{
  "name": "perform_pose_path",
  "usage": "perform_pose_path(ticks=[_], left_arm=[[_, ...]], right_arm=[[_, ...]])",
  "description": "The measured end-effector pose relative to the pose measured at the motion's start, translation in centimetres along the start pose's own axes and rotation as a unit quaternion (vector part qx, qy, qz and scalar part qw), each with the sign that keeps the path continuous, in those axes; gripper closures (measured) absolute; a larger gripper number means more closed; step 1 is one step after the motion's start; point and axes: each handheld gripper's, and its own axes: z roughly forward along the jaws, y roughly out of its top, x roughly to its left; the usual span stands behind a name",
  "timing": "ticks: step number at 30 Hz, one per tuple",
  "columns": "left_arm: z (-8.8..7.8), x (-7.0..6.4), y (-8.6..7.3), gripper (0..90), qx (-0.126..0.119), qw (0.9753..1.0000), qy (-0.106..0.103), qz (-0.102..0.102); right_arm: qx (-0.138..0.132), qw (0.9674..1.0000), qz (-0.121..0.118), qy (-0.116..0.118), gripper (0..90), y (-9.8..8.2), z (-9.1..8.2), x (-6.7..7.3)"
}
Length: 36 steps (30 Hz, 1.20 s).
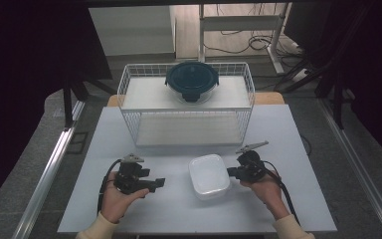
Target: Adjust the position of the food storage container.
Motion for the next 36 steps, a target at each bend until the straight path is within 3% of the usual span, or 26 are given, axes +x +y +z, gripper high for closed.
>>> perform_pose_path(ticks=[1, 9, 19, 22, 28, 31, 33, 35, 36], left_arm=[[-0.1, 0.0, 0.1, 25.8, -0.004, 1.0, 0.001, -0.001], [-0.7, 0.4, 0.1, 26.1, -0.013, 0.9998, 0.003, -0.014], [-0.4, 0.3, 0.0, 26.5, -0.01, 0.9998, 0.007, -0.015], [-0.5, 0.3, 0.0, 26.5, -0.013, 0.9998, 0.007, -0.015], [-0.9, 0.2, 0.0, 26.7, -0.026, 0.9995, 0.004, -0.018], [-1.0, 0.3, 0.0, 26.8, -0.031, 0.9993, 0.002, -0.019], [-1.0, 0.3, 0.1, 26.8, -0.032, 0.9992, -0.002, -0.023], [-0.9, 0.2, 0.1, 26.7, -0.034, 0.9991, -0.004, -0.024], [-0.9, 0.2, 0.1, 26.7, -0.034, 0.9991, -0.004, -0.024]], right_arm=[[0.0, 0.9999, -0.005, 0.015, 89.8, 0.1, 0.2, 0.5], [0.013, 0.999, -0.034, 0.026, 89.8, 0.6, 0.8, 2.7], [0.017, 0.9984, -0.039, 0.037, 89.8, 0.4, 0.8, 2.6], [0.008, 0.9987, -0.037, 0.035, 89.8, 0.4, 0.4, 2.3], [-0.035, 0.9987, -0.014, 0.034, 89.6, 0.3, -1.9, 1.7], [-0.056, 0.9979, -0.003, 0.034, 75.2, 0.2, -2.4, 1.6], [-0.069, 0.9966, 0.012, 0.043, 50.1, 0.2, -2.6, 1.7], [-0.077, 0.9958, 0.017, 0.047, 36.2, 0.2, -2.9, 2.0], [-0.077, 0.9958, 0.017, 0.047, 36.2, 0.2, -2.9, 2.0]])
